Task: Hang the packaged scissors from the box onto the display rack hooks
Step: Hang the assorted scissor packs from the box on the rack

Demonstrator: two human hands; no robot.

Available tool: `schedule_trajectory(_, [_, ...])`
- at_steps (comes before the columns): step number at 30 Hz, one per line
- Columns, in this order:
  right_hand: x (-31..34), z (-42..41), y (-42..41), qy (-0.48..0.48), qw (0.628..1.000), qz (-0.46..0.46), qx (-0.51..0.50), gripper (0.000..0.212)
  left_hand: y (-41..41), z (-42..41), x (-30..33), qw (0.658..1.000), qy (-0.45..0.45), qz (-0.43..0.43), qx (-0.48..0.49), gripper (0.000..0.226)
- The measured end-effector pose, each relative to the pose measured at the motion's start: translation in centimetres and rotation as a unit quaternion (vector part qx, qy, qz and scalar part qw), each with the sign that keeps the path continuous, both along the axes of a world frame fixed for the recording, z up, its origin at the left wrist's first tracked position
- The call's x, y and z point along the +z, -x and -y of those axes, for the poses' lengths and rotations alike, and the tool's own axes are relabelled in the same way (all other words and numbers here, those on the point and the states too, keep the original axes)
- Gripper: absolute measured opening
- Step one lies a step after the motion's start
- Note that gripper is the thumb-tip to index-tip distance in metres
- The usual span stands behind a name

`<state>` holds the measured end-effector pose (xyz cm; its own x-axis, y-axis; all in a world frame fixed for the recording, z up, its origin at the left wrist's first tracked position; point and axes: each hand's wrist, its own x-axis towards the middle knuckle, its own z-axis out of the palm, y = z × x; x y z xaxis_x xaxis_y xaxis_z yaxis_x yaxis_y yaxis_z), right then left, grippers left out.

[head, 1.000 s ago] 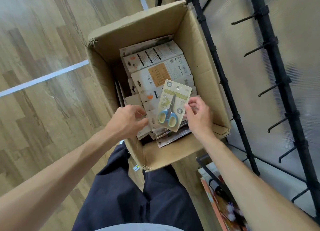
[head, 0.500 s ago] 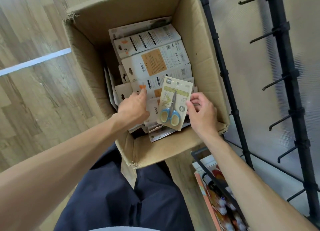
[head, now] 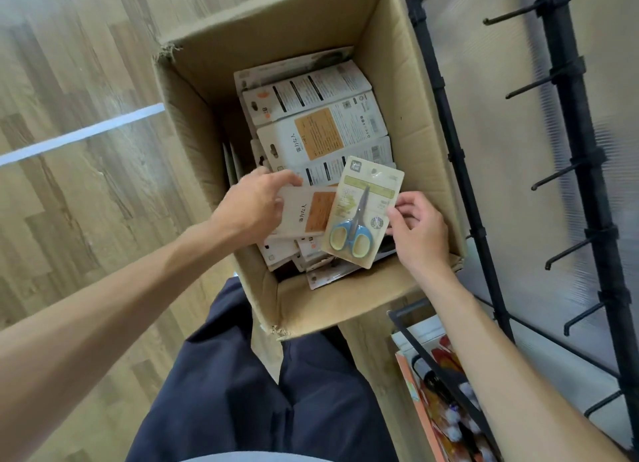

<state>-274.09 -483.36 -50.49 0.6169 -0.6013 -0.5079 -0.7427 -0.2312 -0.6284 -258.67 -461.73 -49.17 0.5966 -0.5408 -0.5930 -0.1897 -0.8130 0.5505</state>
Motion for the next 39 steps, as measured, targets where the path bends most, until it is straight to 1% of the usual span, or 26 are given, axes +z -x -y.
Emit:
schedule_trajectory(4, [-0.1, -0.1, 0.1, -0.005, 1.0, -0.01, 0.007, 0.019, -1.2, -2.3, 1.9, 0.999, 0.012, 0.041, 0.006, 0.032])
schedule_trajectory(6, [-0.3, -0.4, -0.1, -0.001, 1.0, -0.016, 0.008, 0.019, -1.2, -2.8, 2.2, 0.997, 0.025, 0.066, 0.025, 0.027])
schedule_trajectory(9, [-0.6, -0.6, -0.4, 0.003, 1.0, -0.017, -0.009, 0.021, -0.8, -2.8, 2.1, 0.99, 0.047, 0.117, 0.057, 0.022])
schedule_trajectory(12, [-0.8, -0.4, -0.3, 0.006, 1.0, -0.02, -0.023, 0.02, -0.3, -2.3, 1.9, 0.985, 0.079, 0.129, 0.086, 0.019])
schedule_trajectory(15, [-0.3, -0.3, -0.2, -0.005, 0.999, -0.011, -0.051, 0.016, -0.5, -2.4, 2.6, 0.98, 0.081, 0.157, 0.098, 0.015])
schedule_trajectory(18, [0.8, -0.3, -0.2, -0.027, 0.996, 0.006, -0.085, 0.012, -1.3, -3.3, 4.5, 0.982, 0.108, 0.133, 0.078, 0.014])
schedule_trajectory(20, [1.6, -0.5, 0.1, -0.032, 0.995, 0.006, -0.092, 0.013, -1.6, -4.2, 5.7, 0.985, 0.1, 0.125, 0.062, 0.014])
schedule_trajectory(22, [2.3, -0.7, 0.3, -0.026, 0.995, 0.002, -0.092, 0.015, -2.1, -5.1, 6.8, 0.987, 0.103, 0.099, 0.072, 0.012])
schedule_trajectory(23, [2.6, -0.8, 0.4, -0.024, 0.995, 0.0, -0.093, 0.016, -2.2, -5.4, 7.4, 0.987, 0.11, 0.081, 0.082, 0.015])
schedule_trajectory(24, [3.1, -1.0, 0.5, -0.025, 0.995, -0.001, -0.095, 0.017, -2.3, -5.6, 8.0, 0.987, 0.118, 0.068, 0.091, 0.025])
schedule_trajectory(25, [3.4, -1.3, 0.5, -0.027, 0.995, -0.002, -0.097, 0.017, -2.4, -5.8, 8.6, 0.986, 0.122, 0.063, 0.099, 0.036])
schedule_trajectory(26, [3.8, -1.6, 0.6, -0.027, 0.995, -0.002, -0.098, 0.016, -2.4, -5.9, 9.1, 0.984, 0.122, 0.068, 0.109, 0.041])
schedule_trajectory(27, [4.2, -2.0, 0.7, -0.025, 0.995, -0.004, -0.097, 0.015, -2.4, -5.8, 9.6, 0.982, 0.12, 0.083, 0.121, 0.04])
schedule_trajectory(30, [5.7, -3.1, 0.9, -0.025, 0.996, -0.01, -0.085, 0.01, -2.3, -5.7, 11.0, 0.975, 0.106, 0.123, 0.153, 0.02])
schedule_trajectory(32, [7.2, -3.9, 1.0, -0.029, 0.995, -0.011, -0.093, 0.007, -2.3, -6.0, 11.6, 0.976, 0.094, 0.119, 0.154, 0.006])
schedule_trajectory(33, [8.2, -4.4, 1.0, -0.027, 0.995, -0.013, -0.097, 0.006, -2.3, -6.3, 11.9, 0.978, 0.093, 0.109, 0.15, 0.005])
schedule_trajectory(35, [10.2, -5.3, 1.1, -0.021, 0.994, -0.004, -0.108, 0.006, -2.1, -7.0, 12.8, 0.982, 0.109, 0.095, 0.118, 0.017])
schedule_trajectory(38, [13.6, -6.6, 1.3, -0.022, 0.991, 0.017, -0.13, 0.005, -1.7, -7.6, 15.0, 0.982, 0.149, 0.09, 0.067, 0.043])
schedule_trajectory(39, [14.7, -7.0, 1.5, -0.018, 0.99, 0.026, -0.14, 0.004, -1.7, -7.8, 15.6, 0.981, 0.161, 0.089, 0.065, 0.045])
